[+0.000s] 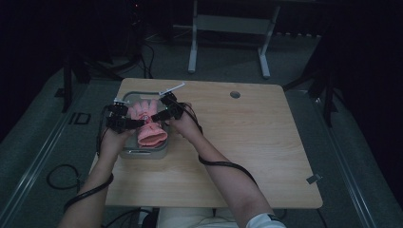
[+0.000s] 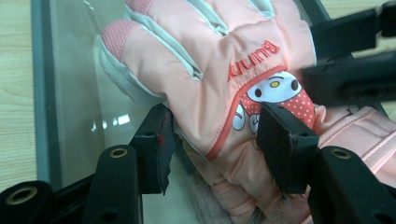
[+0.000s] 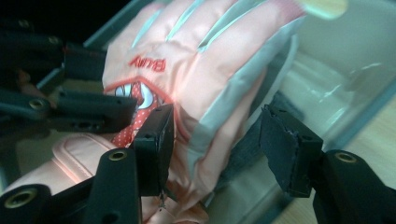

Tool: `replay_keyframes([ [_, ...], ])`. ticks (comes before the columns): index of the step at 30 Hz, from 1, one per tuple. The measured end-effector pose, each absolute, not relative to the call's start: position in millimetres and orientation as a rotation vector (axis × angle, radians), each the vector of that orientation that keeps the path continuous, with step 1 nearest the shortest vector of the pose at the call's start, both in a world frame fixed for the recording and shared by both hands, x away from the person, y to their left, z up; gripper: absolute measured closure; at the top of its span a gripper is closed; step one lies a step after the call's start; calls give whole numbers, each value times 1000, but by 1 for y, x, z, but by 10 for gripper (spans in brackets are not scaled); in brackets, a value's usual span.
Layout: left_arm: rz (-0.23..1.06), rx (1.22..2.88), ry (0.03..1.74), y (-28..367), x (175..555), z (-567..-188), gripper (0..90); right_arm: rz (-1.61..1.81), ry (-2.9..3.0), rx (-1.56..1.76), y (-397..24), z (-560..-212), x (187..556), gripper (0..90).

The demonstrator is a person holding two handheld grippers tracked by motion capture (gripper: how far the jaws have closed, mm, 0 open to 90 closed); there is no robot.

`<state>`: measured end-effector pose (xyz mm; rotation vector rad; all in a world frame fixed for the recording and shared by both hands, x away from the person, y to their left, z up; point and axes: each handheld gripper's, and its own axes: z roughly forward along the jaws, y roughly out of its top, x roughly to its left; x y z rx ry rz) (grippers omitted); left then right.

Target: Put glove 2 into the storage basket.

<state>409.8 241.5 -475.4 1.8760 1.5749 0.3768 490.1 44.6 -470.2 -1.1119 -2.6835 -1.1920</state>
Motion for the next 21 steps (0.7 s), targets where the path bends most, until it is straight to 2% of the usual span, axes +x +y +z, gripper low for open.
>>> replay_keyframes([
  [5, 361, 1857, 1567, 244, 407, -475, 465, -1235, -2673, -1094, 37, -461, 487, 412],
  [11, 399, 1835, 1516, 247, 403, -465, 263, -1283, -2645, -1071, 27, -455, 480, 393],
  [15, 403, 1840, 1497, 248, 401, -462, 168, -1308, -2630, -1071, 21, -450, 478, 377],
  [21, 452, 1828, 1469, 248, 397, -456, 130, -1344, -2631, -1066, 10, -443, 476, 342],
])
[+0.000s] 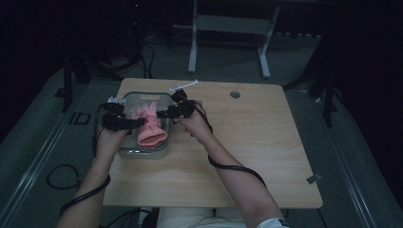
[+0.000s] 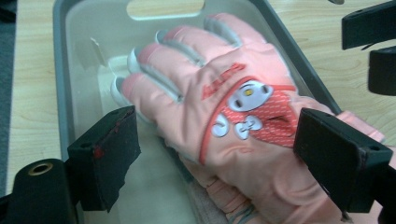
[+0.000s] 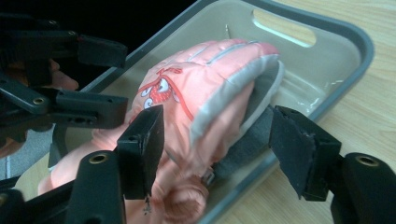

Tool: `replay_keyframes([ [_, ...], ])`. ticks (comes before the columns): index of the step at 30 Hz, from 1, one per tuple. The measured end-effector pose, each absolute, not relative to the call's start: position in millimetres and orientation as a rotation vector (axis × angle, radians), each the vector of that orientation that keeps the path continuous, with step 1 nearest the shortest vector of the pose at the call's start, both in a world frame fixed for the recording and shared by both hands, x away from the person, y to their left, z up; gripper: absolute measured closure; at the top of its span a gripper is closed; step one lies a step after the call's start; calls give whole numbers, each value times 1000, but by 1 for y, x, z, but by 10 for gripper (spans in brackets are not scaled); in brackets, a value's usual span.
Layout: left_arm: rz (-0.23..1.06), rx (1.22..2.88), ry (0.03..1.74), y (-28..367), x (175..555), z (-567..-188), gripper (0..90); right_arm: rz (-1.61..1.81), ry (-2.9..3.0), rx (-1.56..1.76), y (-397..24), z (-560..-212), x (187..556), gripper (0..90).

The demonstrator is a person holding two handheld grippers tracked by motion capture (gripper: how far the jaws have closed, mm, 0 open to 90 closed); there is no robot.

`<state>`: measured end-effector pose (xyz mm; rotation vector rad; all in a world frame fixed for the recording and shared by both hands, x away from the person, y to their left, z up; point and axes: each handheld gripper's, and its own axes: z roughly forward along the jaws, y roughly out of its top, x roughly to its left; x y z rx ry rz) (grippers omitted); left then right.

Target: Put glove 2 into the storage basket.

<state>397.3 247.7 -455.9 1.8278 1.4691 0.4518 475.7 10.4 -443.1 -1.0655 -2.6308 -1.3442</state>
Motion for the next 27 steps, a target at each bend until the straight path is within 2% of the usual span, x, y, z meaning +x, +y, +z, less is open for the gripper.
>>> replay_keyframes([
  [6, 472, 1830, 1442, 244, 394, -451, 109, -1345, -2620, -1029, -2, -444, 474, 270],
  [21, 509, 1837, 1244, 209, 375, -428, 78, -1407, -2630, -988, -32, -442, 466, 210],
  [24, 497, 1848, 1197, 199, 371, -424, 78, -1415, -2642, -975, -39, -444, 463, 207],
  [27, 407, 1836, 1117, 185, 365, -419, 78, -1408, -2651, -971, -49, -447, 461, 205],
])
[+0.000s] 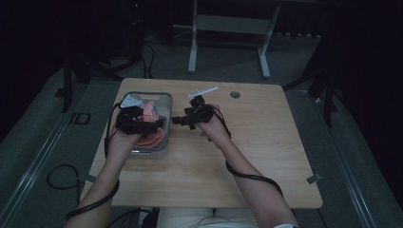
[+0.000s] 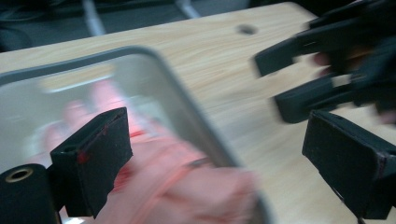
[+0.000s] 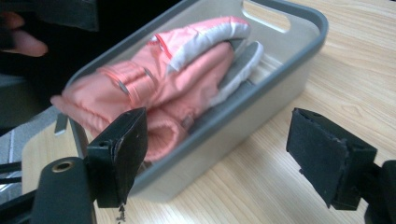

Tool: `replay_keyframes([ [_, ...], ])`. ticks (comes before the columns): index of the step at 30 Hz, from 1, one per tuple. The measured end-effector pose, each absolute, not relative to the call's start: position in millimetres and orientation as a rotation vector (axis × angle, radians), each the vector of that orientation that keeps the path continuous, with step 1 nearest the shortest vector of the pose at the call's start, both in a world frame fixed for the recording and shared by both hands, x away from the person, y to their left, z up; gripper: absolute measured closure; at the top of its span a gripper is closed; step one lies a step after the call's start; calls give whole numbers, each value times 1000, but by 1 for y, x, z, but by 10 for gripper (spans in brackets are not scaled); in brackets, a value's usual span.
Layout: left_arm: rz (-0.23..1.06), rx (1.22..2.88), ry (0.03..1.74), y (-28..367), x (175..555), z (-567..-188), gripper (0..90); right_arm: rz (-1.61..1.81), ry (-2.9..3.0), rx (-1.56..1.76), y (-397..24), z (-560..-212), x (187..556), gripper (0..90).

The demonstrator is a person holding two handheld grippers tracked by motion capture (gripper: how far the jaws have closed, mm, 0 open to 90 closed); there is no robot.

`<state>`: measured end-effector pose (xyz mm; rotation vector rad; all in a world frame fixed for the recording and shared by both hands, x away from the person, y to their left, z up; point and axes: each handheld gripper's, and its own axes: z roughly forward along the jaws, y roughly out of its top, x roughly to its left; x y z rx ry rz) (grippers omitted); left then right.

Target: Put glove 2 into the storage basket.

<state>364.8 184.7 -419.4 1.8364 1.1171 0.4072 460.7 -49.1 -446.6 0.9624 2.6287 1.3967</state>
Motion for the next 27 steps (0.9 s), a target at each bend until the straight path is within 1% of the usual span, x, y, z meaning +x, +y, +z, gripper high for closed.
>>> replay_keyframes([
  [2, 414, 1849, 1081, 177, 361, -417, 78, 1395, 2626, 953, -55, -447, 459, 203],
  [4, 414, 1849, 1081, 177, 361, -417, 78, 1390, 2626, 952, -58, -447, 458, 203],
  [5, 390, 1853, 1030, 166, 357, -415, 78, 1391, 2628, 945, -63, -448, 456, 204],
  [7, 367, 1859, 999, 159, 355, -416, 78, 1388, 2640, 936, -68, -451, 453, 204],
  [13, 374, 1919, 919, 133, 344, -419, 78, 1367, 2642, 929, -86, -460, 444, 204],
  [15, 354, 1934, 894, 124, 341, -423, 78, 1363, 2631, 929, -92, -461, 442, 203],
  [19, 398, 1989, 847, 109, 336, -429, 78, 1343, 2620, 914, -99, -463, 437, 203],
  [21, 363, 2000, 827, 99, 334, -438, 78, 1327, 2615, 896, -106, -466, 433, 203],
  [27, 326, 2030, 767, 81, 330, -456, 78, 1324, 2598, 873, -124, -478, 427, 201],
])
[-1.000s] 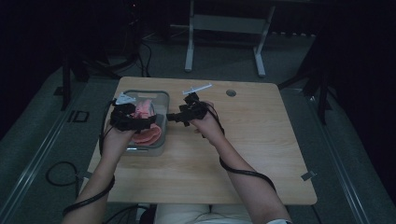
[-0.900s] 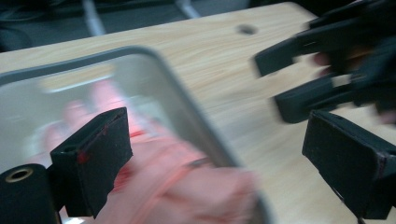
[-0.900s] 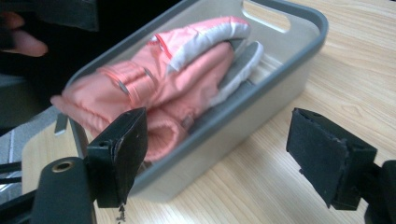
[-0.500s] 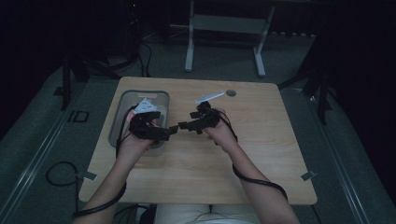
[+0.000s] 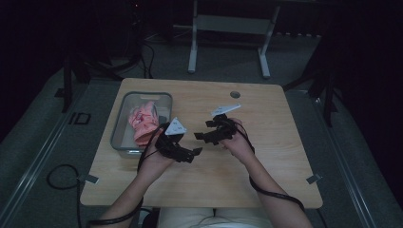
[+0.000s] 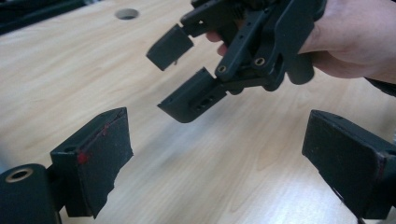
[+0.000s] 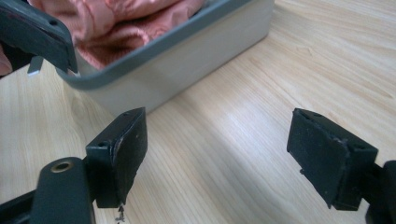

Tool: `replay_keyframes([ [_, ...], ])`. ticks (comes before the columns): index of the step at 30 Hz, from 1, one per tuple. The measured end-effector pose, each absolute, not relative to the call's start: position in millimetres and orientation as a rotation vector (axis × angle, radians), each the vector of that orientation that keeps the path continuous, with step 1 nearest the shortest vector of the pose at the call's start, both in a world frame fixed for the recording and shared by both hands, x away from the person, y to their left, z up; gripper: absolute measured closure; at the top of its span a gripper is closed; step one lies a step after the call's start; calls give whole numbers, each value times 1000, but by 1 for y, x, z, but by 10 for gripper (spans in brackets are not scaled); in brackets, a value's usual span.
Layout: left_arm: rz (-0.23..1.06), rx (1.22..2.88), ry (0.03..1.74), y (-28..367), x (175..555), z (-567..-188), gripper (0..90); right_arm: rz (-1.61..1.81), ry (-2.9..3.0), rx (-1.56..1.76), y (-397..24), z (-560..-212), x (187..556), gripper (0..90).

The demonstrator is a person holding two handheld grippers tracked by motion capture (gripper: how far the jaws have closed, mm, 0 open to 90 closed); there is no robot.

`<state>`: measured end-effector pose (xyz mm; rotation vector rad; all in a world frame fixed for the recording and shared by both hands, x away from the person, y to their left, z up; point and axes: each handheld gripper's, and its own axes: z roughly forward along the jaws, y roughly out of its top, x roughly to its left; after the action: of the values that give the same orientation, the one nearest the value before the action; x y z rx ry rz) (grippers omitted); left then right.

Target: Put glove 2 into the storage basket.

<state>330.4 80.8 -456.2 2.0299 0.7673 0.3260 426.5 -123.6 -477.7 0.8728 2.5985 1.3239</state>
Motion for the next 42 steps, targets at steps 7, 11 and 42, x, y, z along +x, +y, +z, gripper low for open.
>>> replay_keyframes([
  [7, 307, 2083, 691, 63, 324, -476, 78, 1307, 2620, 871, -139, -498, 418, 195],
  [11, 282, 2103, 672, 55, 320, -487, 78, 1299, 2631, 872, -145, -509, 412, 191],
  [42, 231, 2139, 659, 36, 311, -545, 78, 1299, 2538, 926, -210, -551, 379, 170],
])
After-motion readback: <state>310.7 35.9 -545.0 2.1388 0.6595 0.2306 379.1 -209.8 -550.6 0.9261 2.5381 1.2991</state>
